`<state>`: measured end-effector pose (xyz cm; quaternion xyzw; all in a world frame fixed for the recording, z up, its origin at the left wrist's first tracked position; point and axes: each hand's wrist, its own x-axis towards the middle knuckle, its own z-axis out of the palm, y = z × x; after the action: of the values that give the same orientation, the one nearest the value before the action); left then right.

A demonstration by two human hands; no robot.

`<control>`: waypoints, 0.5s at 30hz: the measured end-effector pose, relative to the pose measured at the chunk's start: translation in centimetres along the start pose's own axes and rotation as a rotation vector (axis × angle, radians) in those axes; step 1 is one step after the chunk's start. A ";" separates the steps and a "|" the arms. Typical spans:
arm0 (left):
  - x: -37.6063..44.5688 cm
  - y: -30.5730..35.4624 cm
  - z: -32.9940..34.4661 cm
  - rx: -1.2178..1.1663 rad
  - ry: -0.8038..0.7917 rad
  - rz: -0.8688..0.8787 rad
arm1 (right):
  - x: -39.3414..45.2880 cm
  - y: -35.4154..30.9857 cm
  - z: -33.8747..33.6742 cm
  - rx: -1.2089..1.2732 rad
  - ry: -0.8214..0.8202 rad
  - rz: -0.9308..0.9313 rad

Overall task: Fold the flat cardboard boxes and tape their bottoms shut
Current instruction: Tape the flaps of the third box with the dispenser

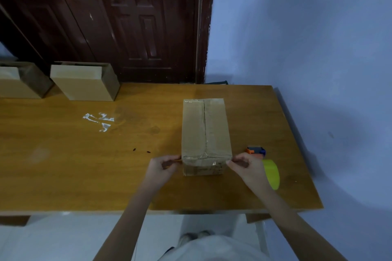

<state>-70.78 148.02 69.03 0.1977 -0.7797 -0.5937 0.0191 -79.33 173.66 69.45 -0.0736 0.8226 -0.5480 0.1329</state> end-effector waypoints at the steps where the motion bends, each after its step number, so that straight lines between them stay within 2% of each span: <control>1: 0.1 0.2 -0.1 0.007 -0.031 0.003 | 0.0 0.1 0.0 -0.054 -0.058 0.020; 3: 0.4 0.7 -0.4 0.026 -0.070 -0.005 | 0.1 0.4 -0.3 -0.164 -0.134 0.018; 6: 0.9 1.4 -0.8 0.086 0.018 0.052 | 0.0 -0.4 -0.8 -0.127 0.026 -0.087; 8: 0.9 2.1 -0.7 0.147 0.002 0.132 | 0.1 -1.4 -1.3 -0.093 0.073 -0.225; 11: 0.9 2.6 0.2 0.369 -0.070 0.220 | 0.9 -2.1 -1.6 -0.261 -0.027 -0.411; 15: 1.0 1.8 0.8 0.580 -0.058 0.299 | 2.2 -1.6 -1.7 -0.468 -0.130 -0.559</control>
<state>-72.39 148.85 70.26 0.0614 -0.9369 -0.3431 0.0267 -81.98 173.98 71.24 -0.3585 0.8636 -0.3545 0.0099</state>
